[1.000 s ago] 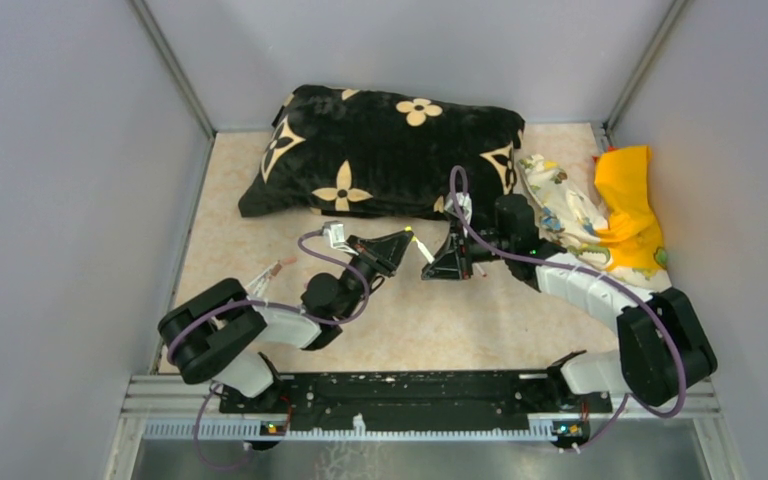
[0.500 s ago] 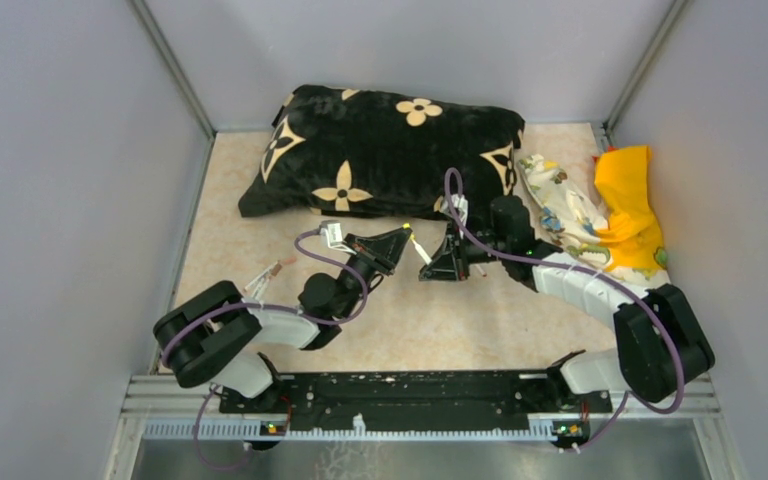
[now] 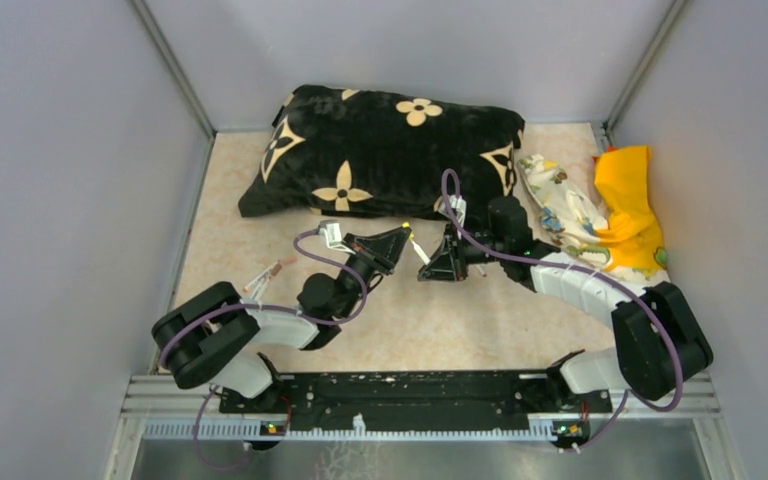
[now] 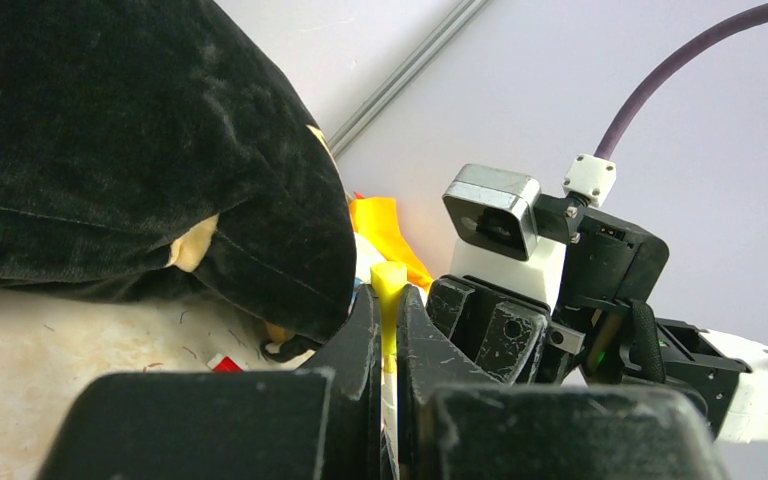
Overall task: Insert the pens into the pen caps
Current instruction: Insert the pen cap onto the pen.
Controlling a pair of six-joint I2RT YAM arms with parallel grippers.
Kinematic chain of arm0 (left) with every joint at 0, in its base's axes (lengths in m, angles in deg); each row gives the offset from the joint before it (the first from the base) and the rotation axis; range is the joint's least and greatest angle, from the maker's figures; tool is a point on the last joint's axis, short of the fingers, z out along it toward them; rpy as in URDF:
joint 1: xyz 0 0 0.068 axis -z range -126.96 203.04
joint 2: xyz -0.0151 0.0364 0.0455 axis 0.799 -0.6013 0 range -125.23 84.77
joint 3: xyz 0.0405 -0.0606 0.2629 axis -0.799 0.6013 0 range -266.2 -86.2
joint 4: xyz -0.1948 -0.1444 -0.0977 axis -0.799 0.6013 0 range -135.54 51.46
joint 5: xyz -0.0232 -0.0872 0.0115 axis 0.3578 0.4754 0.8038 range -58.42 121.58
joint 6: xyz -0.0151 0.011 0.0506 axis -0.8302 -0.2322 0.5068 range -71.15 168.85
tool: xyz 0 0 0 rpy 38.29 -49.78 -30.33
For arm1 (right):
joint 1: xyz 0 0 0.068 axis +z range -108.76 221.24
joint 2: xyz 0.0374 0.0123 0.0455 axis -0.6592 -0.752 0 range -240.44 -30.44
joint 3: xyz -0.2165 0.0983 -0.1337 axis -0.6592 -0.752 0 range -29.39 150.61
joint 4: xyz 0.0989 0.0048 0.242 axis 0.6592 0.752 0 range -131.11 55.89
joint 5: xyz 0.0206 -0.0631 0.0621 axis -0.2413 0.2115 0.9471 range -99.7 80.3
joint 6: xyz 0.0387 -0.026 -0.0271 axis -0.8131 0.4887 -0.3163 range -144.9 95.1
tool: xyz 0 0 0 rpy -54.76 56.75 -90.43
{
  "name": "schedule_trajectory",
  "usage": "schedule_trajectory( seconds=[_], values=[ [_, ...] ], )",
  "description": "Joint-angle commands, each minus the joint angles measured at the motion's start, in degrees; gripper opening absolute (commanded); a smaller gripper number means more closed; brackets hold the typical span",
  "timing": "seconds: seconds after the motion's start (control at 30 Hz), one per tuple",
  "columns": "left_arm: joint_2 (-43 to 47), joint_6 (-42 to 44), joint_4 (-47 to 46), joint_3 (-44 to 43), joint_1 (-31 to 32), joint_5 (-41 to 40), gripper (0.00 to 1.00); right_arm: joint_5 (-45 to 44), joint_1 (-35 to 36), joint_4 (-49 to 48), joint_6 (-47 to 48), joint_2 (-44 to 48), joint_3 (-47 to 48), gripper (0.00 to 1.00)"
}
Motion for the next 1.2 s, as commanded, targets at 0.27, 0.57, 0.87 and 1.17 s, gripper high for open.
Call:
schedule_trajectory(
  seconds=[0.27, 0.57, 0.87, 1.17],
  values=[
    [-0.3, -1.1, -17.5, 0.4, 0.6, -0.4, 0.0, -2.2, 1.1, -0.3, 0.4, 0.1, 1.0, 0.0],
    [-0.9, -1.9, -17.5, 1.2, 0.8, -1.2, 0.0, -2.4, 1.2, 0.1, 0.6, 0.3, 1.3, 0.0],
    [-1.0, -1.3, -17.5, 1.4, 0.7, -1.8, 0.0, 0.1, 1.1, 1.1, 2.1, 0.5, 1.8, 0.0],
    [0.2, -0.1, -17.3, 1.7, 0.7, -2.4, 0.0, 1.5, 1.1, 3.1, 4.5, 0.6, 2.4, 0.0]
  ],
)
